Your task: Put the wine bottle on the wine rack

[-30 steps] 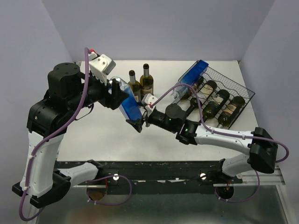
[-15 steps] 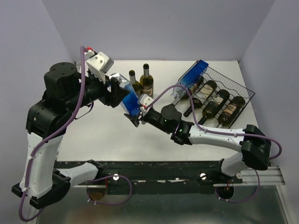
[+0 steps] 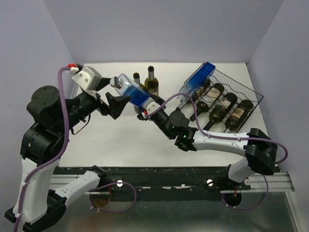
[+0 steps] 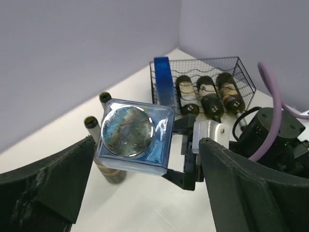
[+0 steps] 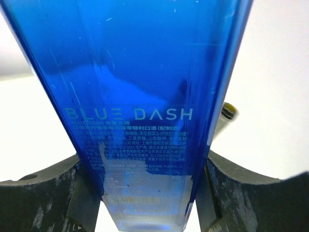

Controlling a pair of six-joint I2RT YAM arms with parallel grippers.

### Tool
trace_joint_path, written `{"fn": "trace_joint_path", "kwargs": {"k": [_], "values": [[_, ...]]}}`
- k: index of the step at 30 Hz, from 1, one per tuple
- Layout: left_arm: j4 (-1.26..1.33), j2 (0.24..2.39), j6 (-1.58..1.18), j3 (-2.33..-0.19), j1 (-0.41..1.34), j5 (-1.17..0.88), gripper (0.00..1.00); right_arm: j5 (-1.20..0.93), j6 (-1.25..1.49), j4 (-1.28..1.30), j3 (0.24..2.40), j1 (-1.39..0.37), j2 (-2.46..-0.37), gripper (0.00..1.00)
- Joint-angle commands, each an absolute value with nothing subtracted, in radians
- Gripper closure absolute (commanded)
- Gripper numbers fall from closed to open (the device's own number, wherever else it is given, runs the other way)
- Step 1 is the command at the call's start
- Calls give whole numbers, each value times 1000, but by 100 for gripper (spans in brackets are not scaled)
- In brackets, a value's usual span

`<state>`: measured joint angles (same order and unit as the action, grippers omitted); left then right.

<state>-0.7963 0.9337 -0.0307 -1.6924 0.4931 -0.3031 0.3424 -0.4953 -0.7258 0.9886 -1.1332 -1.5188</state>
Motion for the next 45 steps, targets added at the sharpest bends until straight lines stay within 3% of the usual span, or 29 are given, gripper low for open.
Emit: {"fn": "trace_joint_path", "kwargs": {"k": [1, 19, 27, 33, 45], "values": [[-595, 836, -38, -1638, 499, -252, 1, 537, -794, -1064, 965, -1120, -1526, 99], [-649, 784, -67, -1669, 499, -222, 1, 362, -1296, -988, 871, -1120, -1359, 99], [-824, 876, -55, -1703, 499, -297, 1, 250, -1459, -809, 844, -1120, -1240, 99], [-926, 916, -25, -1677, 499, -466, 1, 252, -1537, -566, 879, -1120, -1171, 99], [-979, 966, 23, -1508, 499, -643, 1, 233, -1631, -433, 905, -1118, -1111, 99]]}}
